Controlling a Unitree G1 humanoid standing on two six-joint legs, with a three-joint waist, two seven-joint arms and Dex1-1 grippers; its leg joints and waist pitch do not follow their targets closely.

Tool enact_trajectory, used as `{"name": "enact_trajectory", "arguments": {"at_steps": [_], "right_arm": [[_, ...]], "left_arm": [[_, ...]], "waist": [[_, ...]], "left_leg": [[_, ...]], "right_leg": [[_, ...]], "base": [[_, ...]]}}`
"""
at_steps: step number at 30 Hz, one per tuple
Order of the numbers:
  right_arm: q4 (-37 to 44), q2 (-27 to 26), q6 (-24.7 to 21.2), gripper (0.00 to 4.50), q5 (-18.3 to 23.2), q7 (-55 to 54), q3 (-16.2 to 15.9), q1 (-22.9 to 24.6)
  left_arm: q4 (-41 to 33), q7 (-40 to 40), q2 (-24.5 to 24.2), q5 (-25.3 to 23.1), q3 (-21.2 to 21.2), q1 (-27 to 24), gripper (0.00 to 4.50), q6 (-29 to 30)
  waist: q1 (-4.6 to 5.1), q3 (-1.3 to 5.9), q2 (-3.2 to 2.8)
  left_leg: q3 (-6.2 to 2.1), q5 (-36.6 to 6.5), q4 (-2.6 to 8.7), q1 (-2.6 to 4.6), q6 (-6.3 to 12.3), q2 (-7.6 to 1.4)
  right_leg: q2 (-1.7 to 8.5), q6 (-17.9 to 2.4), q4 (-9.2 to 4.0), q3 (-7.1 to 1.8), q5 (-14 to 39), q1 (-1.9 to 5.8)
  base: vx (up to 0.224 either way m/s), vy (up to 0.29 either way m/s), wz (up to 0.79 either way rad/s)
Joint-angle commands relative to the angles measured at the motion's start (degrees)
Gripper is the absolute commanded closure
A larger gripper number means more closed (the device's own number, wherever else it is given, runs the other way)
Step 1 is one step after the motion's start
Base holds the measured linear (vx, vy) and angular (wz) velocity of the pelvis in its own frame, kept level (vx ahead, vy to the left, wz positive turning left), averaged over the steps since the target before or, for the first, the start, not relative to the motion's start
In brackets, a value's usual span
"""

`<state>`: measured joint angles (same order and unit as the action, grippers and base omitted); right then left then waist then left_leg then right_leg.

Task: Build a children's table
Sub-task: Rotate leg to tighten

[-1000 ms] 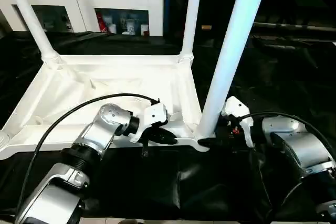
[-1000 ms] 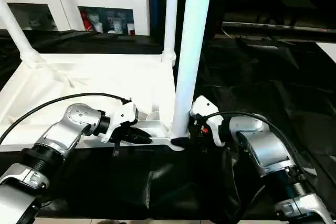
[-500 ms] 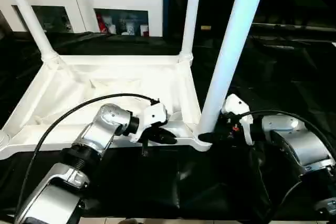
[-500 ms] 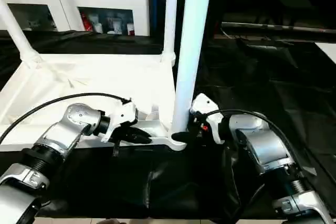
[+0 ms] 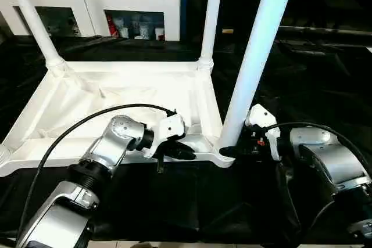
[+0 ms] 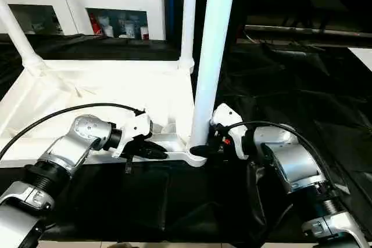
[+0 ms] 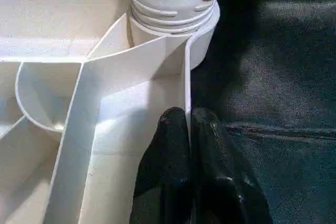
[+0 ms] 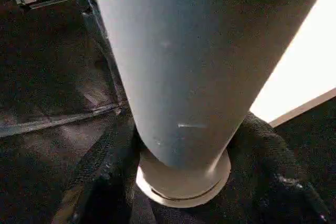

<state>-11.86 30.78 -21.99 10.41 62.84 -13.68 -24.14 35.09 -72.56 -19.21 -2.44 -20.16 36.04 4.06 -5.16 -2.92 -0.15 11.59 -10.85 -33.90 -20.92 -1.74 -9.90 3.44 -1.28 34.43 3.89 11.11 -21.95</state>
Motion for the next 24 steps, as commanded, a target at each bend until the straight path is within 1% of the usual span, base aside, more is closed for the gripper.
{"name": "enact_trajectory", "arguments": {"at_steps": [1, 4, 5, 6, 7, 8, 9, 10, 11, 12, 13, 14, 15, 16, 17, 19, 20, 21, 22, 23, 24], "right_arm": [[-1.5, -1.0, -0.9, 2.43, -0.7, -0.7, -1.2, 1.4], [-3.5, -3.1, -0.7, 2.44, -0.7, -4.4, 0.5, 1.3], [-4.8, -4.6, -0.8, 2.44, -0.6, -7.2, 1.7, 1.1], [-5.7, -5.6, -1.0, 2.44, -0.6, -9.2, 2.4, 1.0], [-7.0, -7.5, -1.0, 2.44, -0.3, -12.4, 3.9, 0.9], [-10.3, -12.5, -2.4, 2.44, 0.1, -20.9, 7.0, 0.7], [-11.0, -13.8, -2.7, 2.44, -0.2, -23.7, 7.5, 0.7], [-11.4, -14.6, -2.9, 2.45, -0.3, -25.2, 7.9, 0.7], [-12.6, -16.9, -3.9, 2.45, -1.4, -30.7, 8.8, 0.6], [-13.0, -17.6, -4.2, 2.45, -1.9, -32.9, 9.2, 0.4], [-13.3, -18.3, -4.4, 2.46, -2.4, -34.9, 9.6, 0.3], [-14.9, -21.2, -4.2, 2.46, -3.8, -42.7, 11.2, -0.3], [-15.6, -22.5, -4.0, 2.46, -4.4, -45.8, 12.0, -0.6], [-15.7, -22.7, -4.0, 2.46, -4.5, -46.4, 12.0, -0.7], [-16.5, -24.2, -3.9, 2.46, -5.7, -49.4, 12.0, -1.4], [-16.9, -24.6, -3.3, 2.46, -6.6, -49.9, 11.6, -1.9], [-17.3, -24.9, -2.9, 2.46, -7.0, -49.9, 11.5, -2.3], [-17.7, -25.0, -2.5, 2.46, -7.1, -50.3, 11.6, -2.7], [-17.8, -24.9, -2.2, 2.46, -7.1, -50.6, 11.7, -2.9], [-17.6, -25.1, -1.7, 1.92, -6.5, -50.3, 12.2, -3.0], [-17.1, -25.1, -1.1, 1.92, -6.2, -50.4, 12.6, -3.0]], "left_arm": [[0.7, -0.1, -0.1, -1.5, -2.0, -1.4, 4.5, 1.1], [1.4, 1.6, 0.4, -1.7, -1.6, -1.0, 4.5, 1.6], [2.3, 4.1, 1.3, -1.9, -0.9, -0.5, 4.5, 2.5], [2.9, 5.8, 1.9, -2.0, -0.4, -0.1, 4.5, 3.2], [4.2, 8.5, 2.9, -2.5, 0.0, 0.8, 4.5, 3.5], [8.0, 17.6, 6.7, -3.3, 1.9, 3.5, 4.5, 5.2], [9.0, 20.1, 7.8, -3.5, 2.3, 4.3, 4.5, 6.0], [9.6, 21.5, 8.5, -3.6, 2.6, 4.7, 4.5, 6.4], [11.2, 26.2, 10.5, -4.0, 3.3, 6.0, 4.5, 7.9], [11.7, 27.5, 11.1, -4.1, 3.4, 6.4, 4.5, 8.3], [12.1, 28.7, 11.6, -4.3, 3.5, 6.7, 4.5, 8.6], [13.6, 33.3, 13.9, -5.0, 3.6, 8.0, 4.5, 10.0], [14.3, 35.1, 14.9, -5.4, 3.4, 8.5, 4.5, 10.2], [14.5, 35.3, 15.2, -5.5, 3.4, 8.6, 4.5, 10.3], [15.7, 37.2, 16.7, -5.9, 3.3, 9.3, 4.5, 10.4], [16.6, 37.9, 17.5, -6.1, 3.3, 9.8, 4.5, 10.2], [17.7, 38.4, 18.0, -6.6, 3.2, 10.2, 4.5, 9.9], [18.6, 39.0, 18.2, -6.9, 3.2, 10.6, 4.5, 9.5], [18.9, 39.0, 18.2, -7.0, 3.1, 10.7, 4.5, 9.2], [19.1, 38.9, 18.0, -7.1, 2.9, 10.7, 4.5, 8.9], [19.3, 38.4, 17.7, -7.2, 2.6, 10.7, 4.5, 8.1]], "waist": [[-0.13, 3.46, 0.21], [0.1, 3.28, 0.15], [0.35, 3.13, 0.28], [0.43, 2.97, 0.26], [0.55, 2.84, 0.43], [0.77, 2.72, 0.27], [0.96, 2.53, 0.29], [0.98, 2.6, 0.8], [1.15, 2.54, 0.77], [1.11, 2.51, 0.71], [1.32, 2.48, 0.64], [1.53, 2.44, 0.62], [1.94, 2.36, 0.67], [1.92, 2.4, 0.72], [2.08, 2.39, 0.59], [2.32, 2.36, 0.21], [2.34, 2.28, 0.37], [2.33, 2.3, -0.04], [2.47, 2.34, 0.01], [2.52, 2.35, 0.12], [2.51, 2.33, 0.12]], "left_leg": [[-2.04, -9.6, 3.78, 0.91, 2.25, -4.21], [-2.06, -11.3, 3.93, 1.03, 1.59, -4.16], [-2.11, -12.2, 4.0, 0.97, 1.04, -4.05], [-2.21, -13.0, 4.08, 0.99, 0.81, -3.91], [-2.3, -14.7, 4.17, 1.26, 0.3, -3.86], [-2.35, -16.4, 4.2, 1.69, -0.46, -3.86], [-2.27, -17.3, 4.18, 1.94, -0.83, -3.66], [-2.66, -18.6, 4.23, 2.3, -1.84, -3.69], [-2.78, -18.8, 4.34, 2.11, -1.93, -3.59], [-2.98, -19.1, 4.49, 2.14, -1.98, -3.76], [-3.07, -19.8, 4.7, 2.11, -1.88, -3.77], [-2.97, -21.0, 4.69, 2.51, -2.23, -3.78], [-3.06, -22.8, 4.69, 2.78, -2.5, -3.6], [-3.21, -23.3, 4.62, 2.92, -2.53, -3.56], [-3.22, -23.7, 4.67, 2.92, -2.24, -3.53], [-3.27, -25.0, 4.78, 3.05, -2.3, -3.48], [-3.39, -25.5, 4.96, 2.97, -2.14, -3.51], [-3.43, -25.8, 4.99, 2.97, -2.15, -3.49], [-3.49, -26.2, 5.06, 2.94, -2.17, -3.53], [-3.46, -26.4, 5.17, 2.89, -2.04, -3.55], [-3.48, -26.5, 5.19, 2.83, -1.99, -3.56]], "right_leg": [[5.93, -13.1, -3.96, -3.3, 10.5, 2.36], [5.97, -12.9, -4.29, -3.29, 13.0, 2.14], [5.99, -12.4, -4.5, -3.29, 15.1, 2.17], [6.03, -12.0, -4.8, -3.22, 17.0, 2.11], [6.06, -10.8, -5.25, -3.15, 21.1, 2.01], [6.0, -10.1, -5.61, -3.18, 24.3, 1.52], [5.79, -9.6, -6.0, -3.1, 26.2, 1.21], [6.12, -8.6, -6.19, -2.86, 29.6, 1.15], [6.18, -7.4, -6.47, -2.77, 31.4, 1.28], [6.32, -7.0, -6.6, -2.68, 31.7, 1.4], [6.15, -6.4, -6.75, -2.63, 31.4, 1.39], [6.15, -6.5, -6.9, -2.74, 31.5, 0.88], [6.07, -6.2, -7.2, -2.64, 32.8, 0.62], [6.18, -5.9, -7.34, -2.49, 33.2, 0.76], [6.27, -5.5, -7.67, -2.44, 33.5, 0.75], [6.02, -4.9, -8.04, -2.24, 32.8, 0.71], [6.06, -4.6, -8.07, -2.19, 32.6, 0.8], [6.09, -4.6, -8.03, -2.24, 32.3, 0.82], [6.08, -4.6, -8.02, -2.21, 31.7, 0.85], [6.07, -4.7, -8.06, -2.22, 31.1, 0.88], [6.14, -4.8, -8.05, -2.24, 31.0, 0.91]], "base": [[0.0, 0.0, 0.0], [0.0, 0.0, 0.0], [0.0, 0.0, 0.0], [0.0, 0.0, 0.0], [0.0, 0.0, 0.0], [0.0, 0.0, 0.0], [0.0, 0.0, 0.0], [-0.052, 0.008, -0.04], [-0.052, 0.008, -0.04], [0.0, 0.0, 0.0], [0.0, 0.0, 0.0], [0.0, 0.0, 0.0], [0.0, 0.0, 0.0], [0.0, 0.0, 0.0], [0.0, 0.0, 0.0], [0.0, 0.0, 0.0], [0.0, 0.0, 0.0], [0.0, 0.0, 0.0], [0.0, 0.0, 0.0], [0.0, 0.0, 0.0], [0.0, 0.0, 0.0]]}}
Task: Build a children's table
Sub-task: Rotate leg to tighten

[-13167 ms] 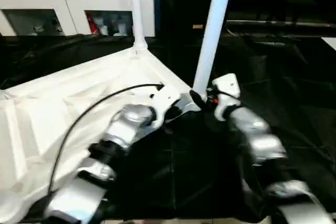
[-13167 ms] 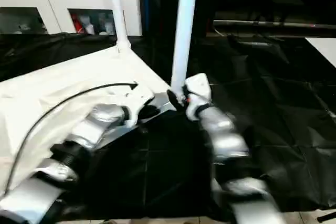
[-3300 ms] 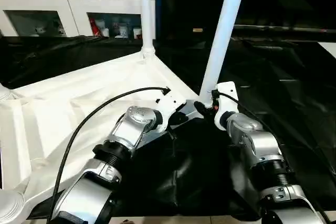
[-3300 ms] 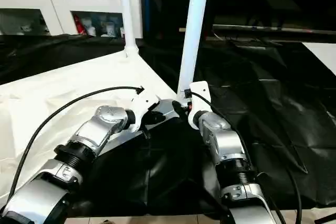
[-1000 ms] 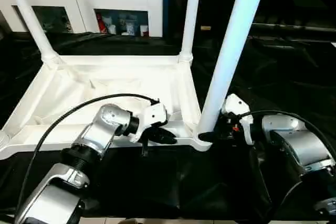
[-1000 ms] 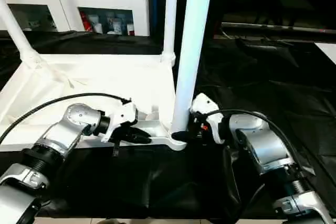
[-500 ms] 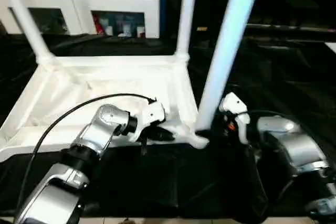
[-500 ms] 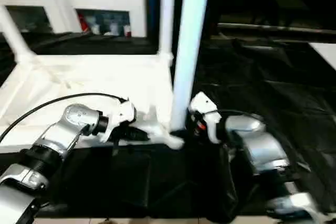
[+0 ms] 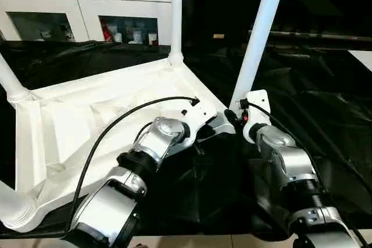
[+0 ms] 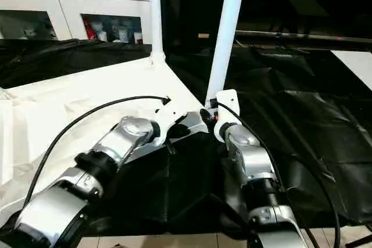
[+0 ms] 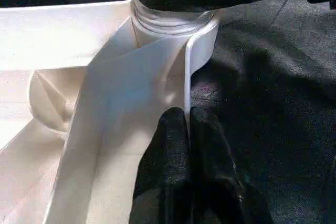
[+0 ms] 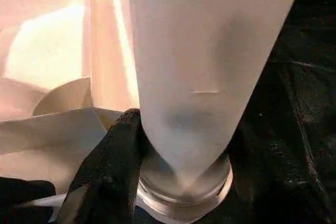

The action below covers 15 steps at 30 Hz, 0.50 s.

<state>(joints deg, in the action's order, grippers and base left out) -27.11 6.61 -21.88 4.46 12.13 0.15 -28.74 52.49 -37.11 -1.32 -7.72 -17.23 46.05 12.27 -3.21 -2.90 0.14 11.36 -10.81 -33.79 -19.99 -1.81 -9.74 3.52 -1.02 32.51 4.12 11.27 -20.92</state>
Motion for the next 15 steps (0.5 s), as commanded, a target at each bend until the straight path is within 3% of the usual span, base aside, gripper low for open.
{"name": "enact_trajectory", "arguments": {"at_steps": [1, 5, 9, 10, 11, 12, 13, 15], "right_arm": [[-1.4, -0.9, -0.5, 1.78, 0.1, 0.8, -0.8, 1.6], [0.7, 1.4, 2.1, 1.42, -0.4, 4.0, -1.9, 1.9], [6.5, 5.4, 1.8, 1.28, 1.3, 11.3, -2.7, 3.9], [7.9, 6.3, 1.5, 1.28, 1.7, 12.7, -2.9, 4.5], [8.4, 6.6, 1.4, 1.28, 1.8, 13.2, -2.9, 4.6], [12.8, 9.6, 0.6, 1.28, 3.3, 17.6, -3.2, 6.8], [12.9, 9.7, 0.6, 1.28, 3.4, 17.7, -3.2, 6.9], [18.8, 13.5, -1.2, 1.28, 6.2, 23.9, -3.6, 10.2]], "left_arm": [[2.1, 2.4, -0.5, -2.0, -0.6, 0.7, 4.5, -0.7], [3.4, 0.7, -1.1, -2.3, -1.2, 1.2, 4.5, -4.7], [4.1, -0.6, -1.6, -2.6, -1.6, 1.2, 4.5, -7.9], [4.2, -0.9, -1.7, -2.6, -1.7, 1.2, 4.5, -8.9], [4.2, -1.0, -1.8, -2.6, -1.7, 1.2, 4.5, -9.2], [4.5, -1.3, -2.1, -2.6, -1.6, 1.3, 4.5, -10.8], [4.5, -1.3, -2.1, -2.6, -1.6, 1.3, 4.5, -10.8], [4.8, -1.7, -2.3, -1.9, -0.7, 1.4, 4.5, -14.1]], "waist": [[0.56, 2.33, -0.32], [0.55, 2.72, -0.34], [0.23, 2.57, -0.52], [0.02, 2.67, -0.18], [-0.18, 2.8, -0.21], [-0.14, 2.82, -0.6], [-0.39, 2.76, -0.25], [-0.49, 2.77, -0.21]], "left_leg": [[-3.28, -26.7, 5.16, 1.85, -1.97, -3.78], [-3.23, -23.3, 5.48, 0.9, -1.6, -3.98], [-2.74, -22.1, 5.16, 1.18, -0.44, -3.96], [-2.58, -20.7, 5.12, 1.0, 0.3, -4.02], [-2.49, -18.7, 5.09, 0.79, 1.0, -4.13], [-2.5, -18.0, 5.06, 0.67, 1.26, -4.07], [-2.39, -17.4, 5.01, 0.62, 1.97, -4.19], [-2.22, -17.3, 4.81, 0.77, 2.53, -4.12]], "right_leg": [[6.1, -5.2, -6.12, -2.5, 30.5, -0.1], [6.19, -6.4, -5.35, -2.86, 24.8, 0.63], [6.19, -8.2, -5.32, -3.12, 22.7, 0.57], [6.17, -8.1, -5.2, -3.24, 21.5, 0.92], [6.2, -8.7, -4.82, -3.39, 19.4, 1.02], [6.14, -9.1, -4.67, -3.36, 18.6, 1.09], [6.05, -8.8, -4.74, -3.34, 18.7, 1.23], [6.09, -9.2, -4.99, -3.37, 20.3, 1.06]], "base": [[0.0, 0.0, 0.0], [0.0, 0.0, 0.0], [0.0, 0.0, 0.0], [0.0, 0.0, 0.0], [0.0, 0.0, 0.0], [0.0, 0.0, 0.0], [0.0, 0.0, 0.0], [0.0, 0.0, 0.0]]}}
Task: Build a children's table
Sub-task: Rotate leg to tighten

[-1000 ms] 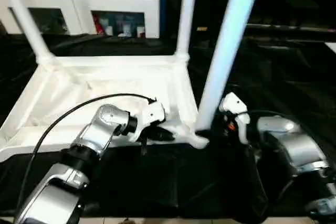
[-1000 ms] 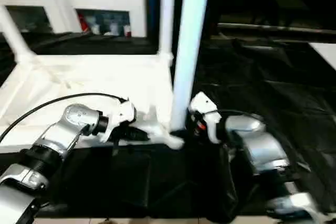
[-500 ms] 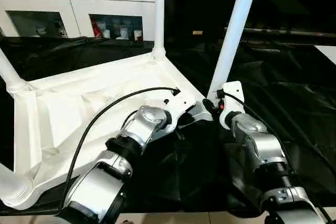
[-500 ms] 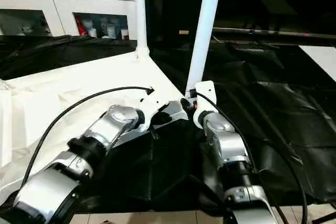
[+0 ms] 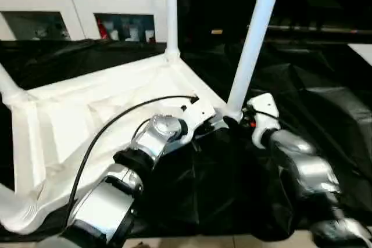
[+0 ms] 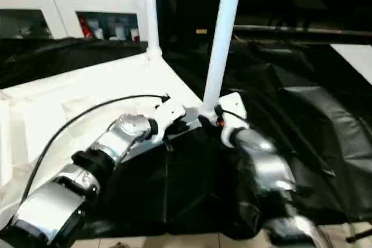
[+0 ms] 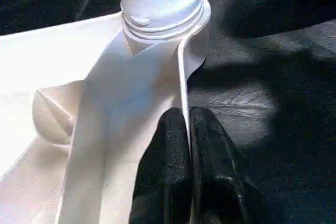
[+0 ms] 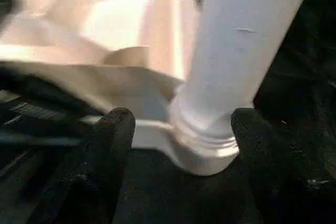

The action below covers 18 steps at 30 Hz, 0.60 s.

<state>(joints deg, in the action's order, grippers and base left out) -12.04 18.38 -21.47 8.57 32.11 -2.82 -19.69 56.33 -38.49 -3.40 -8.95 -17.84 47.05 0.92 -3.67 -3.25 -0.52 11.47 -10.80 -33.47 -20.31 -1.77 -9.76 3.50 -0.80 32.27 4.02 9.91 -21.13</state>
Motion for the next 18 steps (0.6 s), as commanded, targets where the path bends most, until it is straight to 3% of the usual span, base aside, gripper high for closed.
{"name": "enact_trajectory", "arguments": {"at_steps": [1, 3, 5, 7, 8, 9, 12, 13, 14, 15, 17, 18], "right_arm": [[5.8, 2.9, -2.3, 1.28, 3.3, 6.1, -0.9, 2.4], [8.3, 4.2, -3.1, 1.28, 4.7, 8.8, -1.4, 4.0], [9.1, 4.3, -3.5, 1.22, 5.1, 9.5, -1.6, 4.6], [7.8, 2.1, -3.0, 1.22, 3.8, 7.4, -2.1, 4.0], [7.0, 1.1, -2.8, 1.22, 3.5, 6.5, -2.2, 3.5], [5.9, 0.0, -2.3, 1.22, 3.0, 5.3, -2.3, 2.7], [3.6, -2.6, -1.5, 1.22, 2.2, 2.9, -2.9, 1.0], [3.0, -3.0, -1.3, 1.22, 1.9, 2.2, -3.2, 0.6], [2.4, -3.5, -0.9, 1.22, 1.5, 1.6, -3.5, 0.1], [1.9, -4.1, -1.0, 1.22, 1.9, 1.8, -3.6, -0.3], [1.5, -4.5, -0.8, 1.22, 1.9, 1.9, -3.9, -0.6], [1.1, -5.3, -0.7, 1.22, 2.1, 2.2, -4.1, -1.1]], "left_arm": [[0.8, -0.3, -0.3, 0.0, 0.6, 0.4, 4.5, -4.1], [0.4, -0.7, -0.4, 1.3, 2.0, 0.4, 4.5, -5.8], [-0.2, -1.4, -0.5, 2.4, 2.9, 0.3, 4.04, -6.2], [-4.6, -8.1, -1.8, 6.0, 4.2, -1.1, 3.93, -1.5], [-6.7, -10.4, -2.8, 6.6, 4.0, -1.9, 3.87, 0.0], [-9.3, -12.1, -3.9, 7.2, 4.0, -2.8, 3.74, 2.1], [-16.9, -15.7, -7.4, 9.1, 4.2, -5.7, 3.58, 7.8], [-19.5, -16.7, -8.8, 9.5, 4.3, -6.7, 3.52, 9.5], [-22.3, -17.8, -10.3, 9.8, 4.3, -7.8, 3.3, 11.2], [-25.5, -19.2, -12.0, 10.2, 4.4, -9.1, 3.3, 13.5], [-28.9, -20.6, -13.8, 10.6, 4.4, -10.5, 3.12, 15.8], [-33.6, -22.5, -16.2, 11.5, 4.2, -12.5, 3.0, 18.7]], "waist": [[-0.29, 3.25, 0.57], [-0.43, 3.49, 0.76], [-0.58, 3.8, 0.72], [-0.48, 4.2, 1.03], [-0.47, 4.7, 0.59], [-0.47, 4.9, 0.66], [-0.64, 4.87, 0.37], [-0.62, 4.9, 0.33], [-0.8, 4.44, 0.66], [-0.88, 4.25, 0.36], [-0.9, 3.85, 0.18], [-1.18, 3.78, 0.65]], "left_leg": [[-2.22, -16.1, 4.35, 1.02, 3.02, -4.0], [-2.16, -13.0, 4.22, 0.59, 4.02, -3.96], [-2.12, -9.6, 3.94, 0.12, 5.16, -3.82], [-2.14, -5.8, 3.59, -0.57, 5.85, -3.62], [-2.15, -2.5, 3.15, -0.8, 6.64, -3.81], [-2.03, 0.1, 2.81, -0.92, 7.71, -3.79], [-1.96, 2.0, 2.36, -1.04, 9.14, -4.07], [-1.94, 2.1, 2.3, -1.14, 9.38, -3.95], [-1.89, -0.4, 2.6, -1.13, 8.8, -4.1], [-1.69, -2.1, 2.62, -0.86, 8.2, -4.02], [-1.67, -5.5, 2.96, -0.49, 5.65, -4.14], [-1.81, -6.9, 3.26, -0.34, 4.18, -4.4]], "right_leg": [[6.1, -9.4, -4.74, -3.27, 21.4, 1.42], [6.07, -9.6, -4.38, -3.28, 18.6, 1.78], [6.08, -10.5, -3.79, -3.16, 14.9, 1.92], [6.05, -11.8, -2.81, -3.07, 10.3, 2.16], [6.07, -14.2, -1.63, -3.17, 3.8, 1.95], [5.8, -15.6, -0.83, -3.19, -1.7, 1.62], [5.81, -17.3, 0.1, -3.19, -6.6, 1.1], [5.67, -17.2, 0.12, -3.07, -6.4, 1.13], [5.87, -16.8, -0.2, -3.06, -2.2, 1.02], [5.68, -16.2, -0.77, -3.08, 0.6, 0.68], [5.46, -14.7, -1.45, -3.17, 7.0, 0.55], [5.76, -14.0, -1.46, -3.28, 9.6, 0.62]], "base": [[0.0, 0.0, 0.0], [0.0, 0.0, 0.0], [0.0, 0.0, 0.0], [0.0, 0.0, 0.0], [0.0, 0.0, 0.0], [0.0, 0.0, 0.0], [0.0, 0.0, 0.0], [0.0, 0.0, 0.0], [0.0, 0.0, 0.0], [0.0, 0.0, 0.0], [0.0, 0.0, 0.0], [0.0, 0.0, 0.0]]}}
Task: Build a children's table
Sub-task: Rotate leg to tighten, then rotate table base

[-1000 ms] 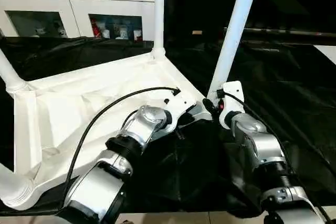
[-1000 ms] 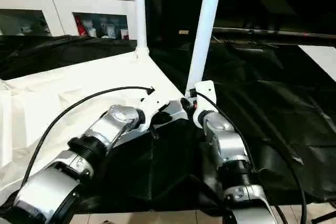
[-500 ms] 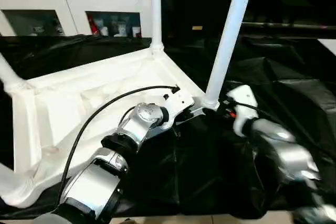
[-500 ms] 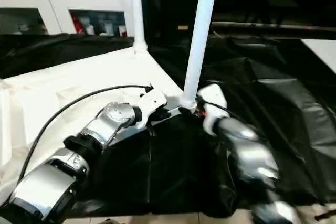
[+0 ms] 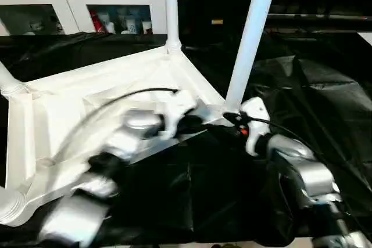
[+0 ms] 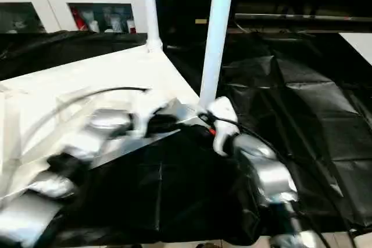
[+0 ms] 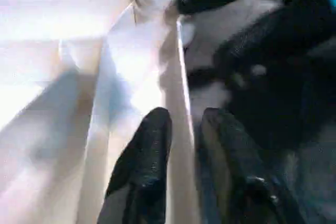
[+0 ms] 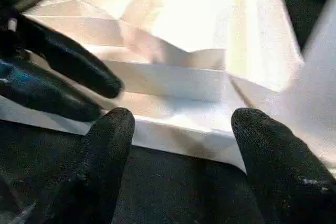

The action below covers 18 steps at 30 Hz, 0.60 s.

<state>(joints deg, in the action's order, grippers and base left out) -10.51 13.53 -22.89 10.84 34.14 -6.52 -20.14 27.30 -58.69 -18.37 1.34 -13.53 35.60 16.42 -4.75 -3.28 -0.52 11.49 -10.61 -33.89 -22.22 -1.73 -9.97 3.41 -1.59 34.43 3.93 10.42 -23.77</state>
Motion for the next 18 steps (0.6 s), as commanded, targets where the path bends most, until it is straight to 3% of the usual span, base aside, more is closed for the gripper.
{"name": "enact_trajectory", "arguments": {"at_steps": [1, 3, 5, 7, 8, 12, 13, 15, 16, 18], "right_arm": [[-0.9, -1.1, 1.1, 1.22, -0.1, 0.4, -0.8, -1.1], [-2.1, -2.3, 2.2, 1.22, -0.7, -0.1, -1.1, -2.1], [-4.2, -3.7, 3.6, 1.22, -1.0, -1.4, -0.7, -3.5], [-6.6, -5.0, 4.9, 1.22, -1.1, -3.1, -0.2, -5.1], [-9.2, -6.2, 6.5, 1.22, -1.5, -5.1, 0.3, -6.6], [-15.0, -8.5, 9.4, 1.22, -2.1, -8.4, 1.4, -10.1], [-17.4, -9.2, 10.5, 1.22, -2.4, -9.7, 1.9, -11.6], [-19.9, -9.7, 11.6, 1.22, -2.6, -11.1, 2.6, -13.1], [-21.2, -9.9, 12.3, 1.22, -2.6, -12.0, 3.1, -13.9], [-24.7, -10.2, 14.3, 1.22, -2.8, -15.3, 4.8, -16.0]], "left_arm": [[-9.2, -4.1, -3.5, 2.1, -0.2, -3.0, 3.0, 6.0], [-16.2, -5.8, -6.7, 3.3, -0.2, -6.3, 2.9, 9.9], [-21.1, -5.6, -8.4, 4.1, 0.4, -8.6, 2.72, 12.8], [-24.5, -5.3, -9.4, 4.9, 0.7, -10.4, 2.56, 15.1], [-27.2, -4.6, -10.0, 4.9, 0.7, -11.8, 2.54, 16.9], [-31.2, -2.3, -10.6, 3.8, 0.5, -14.8, 2.19, 19.9], [-32.6, -1.0, -10.7, 3.0, 0.5, -16.1, 2.13, 20.6], [-33.9, 0.7, -10.8, 2.3, 0.6, -17.3, 1.99, 21.4], [-34.8, 1.8, -10.8, 2.1, 0.8, -17.9, 1.85, 22.0], [-37.6, 4.9, -10.8, 1.4, 1.5, -19.9, 1.73, 24.0]], "waist": [[-0.14, 3.67, 0.47], [-0.22, 3.5, 0.21], [-0.18, 3.35, 0.71], [-0.21, 3.21, 0.51], [-0.44, 3.23, 0.75], [-0.19, 3.17, 1.02], [-0.3, 3.25, 1.37], [-0.15, 3.32, 1.12], [-0.18, 3.38, 1.5], [-0.16, 3.46, 1.51]], "left_leg": [[-2.06, -8.2, 4.02, 1.56, 2.68, -4.54], [-1.89, -10.2, 4.19, 2.21, 0.95, -4.33], [-1.91, -10.2, 4.43, 1.81, 0.26, -4.18], [-1.73, -11.5, 4.33, 2.26, -0.78, -4.03], [-1.52, -11.7, 4.28, 2.53, -1.02, -3.96], [-1.84, -11.2, 4.49, 1.78, -1.52, -3.68], [-1.69, -11.2, 4.36, 2.04, -1.49, -3.75], [-1.82, -10.4, 4.38, 1.83, -1.52, -3.63], [-1.84, -10.0, 4.38, 1.91, -1.54, -3.76], [-1.75, -9.6, 4.28, 1.98, -1.69, -3.73]], "right_leg": [[6.17, -12.9, -3.41, -3.36, 10.9, 3.21], [5.69, -11.5, -3.86, -3.42, 13.9, 2.65], [5.68, -11.5, -3.68, -3.52, 13.9, 2.81], [5.6, -11.1, -3.98, -3.71, 15.4, 2.33], [5.48, -10.6, -4.09, -3.78, 15.6, 2.19], [5.51, -9.7, -3.95, -3.72, 16.6, 2.73], [5.5, -9.3, -3.99, -3.8, 16.6, 2.54], [5.37, -9.3, -3.76, -3.76, 15.6, 2.72], [5.38, -9.3, -3.49, -3.76, 14.5, 2.69], [5.28, -9.7, -3.28, -3.69, 12.7, 2.72]], "base": [[0.0, 0.0, 0.0], [0.0, 0.0, 0.0], [0.0, 0.0, 0.0], [0.0, 0.0, 0.0], [0.0, 0.0, 0.0], [0.0, 0.0, 0.0], [0.0, 0.0, 0.0], [0.0, 0.0, 0.0], [0.0, 0.0, 0.0], [0.0, 0.0, 0.0]]}}
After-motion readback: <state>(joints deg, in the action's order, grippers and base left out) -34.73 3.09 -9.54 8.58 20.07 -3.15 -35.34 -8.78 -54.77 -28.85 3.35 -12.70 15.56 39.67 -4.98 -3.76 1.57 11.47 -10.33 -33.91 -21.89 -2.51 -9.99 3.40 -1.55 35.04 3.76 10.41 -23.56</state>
